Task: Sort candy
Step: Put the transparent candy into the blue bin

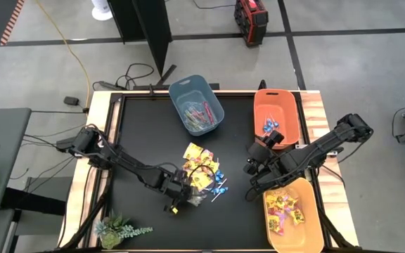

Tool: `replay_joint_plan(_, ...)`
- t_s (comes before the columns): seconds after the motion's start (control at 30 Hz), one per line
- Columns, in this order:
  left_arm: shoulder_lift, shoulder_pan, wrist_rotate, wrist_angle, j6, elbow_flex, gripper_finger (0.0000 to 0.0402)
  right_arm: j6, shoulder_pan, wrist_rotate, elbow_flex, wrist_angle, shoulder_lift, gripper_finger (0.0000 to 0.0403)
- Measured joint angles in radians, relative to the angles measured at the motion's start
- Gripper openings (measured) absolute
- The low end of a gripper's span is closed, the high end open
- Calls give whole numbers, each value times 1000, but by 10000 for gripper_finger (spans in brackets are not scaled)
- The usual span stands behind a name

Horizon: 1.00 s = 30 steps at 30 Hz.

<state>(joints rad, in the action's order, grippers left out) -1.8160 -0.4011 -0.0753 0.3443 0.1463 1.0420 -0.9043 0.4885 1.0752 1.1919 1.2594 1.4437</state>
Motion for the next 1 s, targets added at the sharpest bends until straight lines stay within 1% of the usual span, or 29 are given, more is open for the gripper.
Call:
replay_joint_plan(0.13, 0, -1, -1, 1, 0, 0, 39, 0, 0, 0, 0, 0, 0, 264)
replay_joint_plan(0.2, 0, -1, -4, 1, 1, 0, 15, 0, 0, 0, 0, 0, 0, 264)
replay_joint_plan(0.43, -5, -28, -9, 58, -7, 49, 14, 0, 0, 0, 0, 0, 0, 264)
replay_joint_plan(0.53, -4, -49, 10, 115, -9, 107, 12, 1, 0, 0, 0, 0, 0, 264)
replay_joint_plan(0.77, -4, -116, 29, 341, -25, 268, 10, 12, 0, 0, 0, 0, 0, 264)
replay_joint_plan(0.83, -4, -138, 31, 378, -56, 316, 10, 13, 0, 0, 0, -1, 0, 264)
replay_joint_plan(0.93, 8, -167, 35, 344, -138, 372, 10, 13, 0, 0, 0, -1, 0, 264)
replay_joint_plan(1.0, 34, -177, 50, 262, -192, 387, 10, 14, 0, 0, 0, -1, 0, 264)
